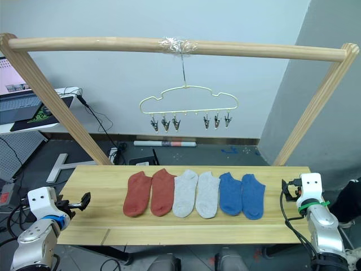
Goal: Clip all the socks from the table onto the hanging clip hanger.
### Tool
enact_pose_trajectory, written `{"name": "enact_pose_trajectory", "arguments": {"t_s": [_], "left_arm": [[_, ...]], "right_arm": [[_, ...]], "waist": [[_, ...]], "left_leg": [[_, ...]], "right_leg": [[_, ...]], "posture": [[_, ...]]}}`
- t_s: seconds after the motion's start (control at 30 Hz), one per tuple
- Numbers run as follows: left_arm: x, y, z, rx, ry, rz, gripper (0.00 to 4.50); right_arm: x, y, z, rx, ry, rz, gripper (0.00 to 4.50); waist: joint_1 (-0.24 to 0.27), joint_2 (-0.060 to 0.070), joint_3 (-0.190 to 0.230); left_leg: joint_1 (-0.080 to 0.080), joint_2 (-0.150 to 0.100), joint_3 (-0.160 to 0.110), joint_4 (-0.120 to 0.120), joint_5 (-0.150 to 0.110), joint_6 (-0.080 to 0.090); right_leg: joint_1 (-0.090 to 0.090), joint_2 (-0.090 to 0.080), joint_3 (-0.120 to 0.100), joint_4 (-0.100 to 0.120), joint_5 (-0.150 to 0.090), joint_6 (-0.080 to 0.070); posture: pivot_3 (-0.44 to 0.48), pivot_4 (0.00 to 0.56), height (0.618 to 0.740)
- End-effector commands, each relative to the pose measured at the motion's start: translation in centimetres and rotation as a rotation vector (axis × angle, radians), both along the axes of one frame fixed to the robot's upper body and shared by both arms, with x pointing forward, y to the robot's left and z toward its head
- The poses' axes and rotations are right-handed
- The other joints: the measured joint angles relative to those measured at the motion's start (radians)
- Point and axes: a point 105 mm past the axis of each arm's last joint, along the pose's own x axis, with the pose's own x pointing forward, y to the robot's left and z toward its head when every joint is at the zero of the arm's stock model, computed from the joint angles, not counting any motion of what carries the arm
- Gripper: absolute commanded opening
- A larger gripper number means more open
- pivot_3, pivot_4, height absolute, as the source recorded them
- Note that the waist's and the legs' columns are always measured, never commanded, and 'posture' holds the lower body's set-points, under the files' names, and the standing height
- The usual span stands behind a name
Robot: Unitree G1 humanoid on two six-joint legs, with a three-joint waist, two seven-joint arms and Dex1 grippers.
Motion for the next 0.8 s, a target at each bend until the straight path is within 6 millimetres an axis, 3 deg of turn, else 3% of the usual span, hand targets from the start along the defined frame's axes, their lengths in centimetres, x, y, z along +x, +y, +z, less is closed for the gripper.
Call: {"name": "enact_pose_trajectory", "arguments": {"t_s": [0.03,0.47,0.8], "left_arm": [[0.4,1.0,2.3,0.069,-0.063,0.022,4.46],[0.3,1.0,3.4,0.047,-0.126,0.027,4.46],[0.9,-1.6,7.4,-0.001,-0.277,-0.054,4.46]], "right_arm": [[0.4,-0.6,1.8,-0.019,-0.065,-0.009,4.50],[0.6,-0.2,1.8,-0.018,-0.067,0.003,4.50],[1.0,0.3,2.3,-0.009,-0.085,0.015,4.50]], "waist": [[0.000,0.000,0.000],[0.000,0.000,0.001],[0.000,-0.001,0.005]], "left_leg": [[0.000,0.000,0.000,0.000,0.000,0.000],[0.000,0.000,0.000,0.000,0.000,0.000],[0.000,0.000,0.000,0.000,0.000,0.000]], "right_leg": [[0.000,0.000,0.000,0.000,0.000,0.000],[0.000,0.000,0.000,0.000,0.000,0.000],[0.000,0.000,0.000,0.000,0.000,0.000]], "posture": [[0.056,0.119,0.740],[0.061,0.133,0.740],[0.064,0.142,0.740]]}}
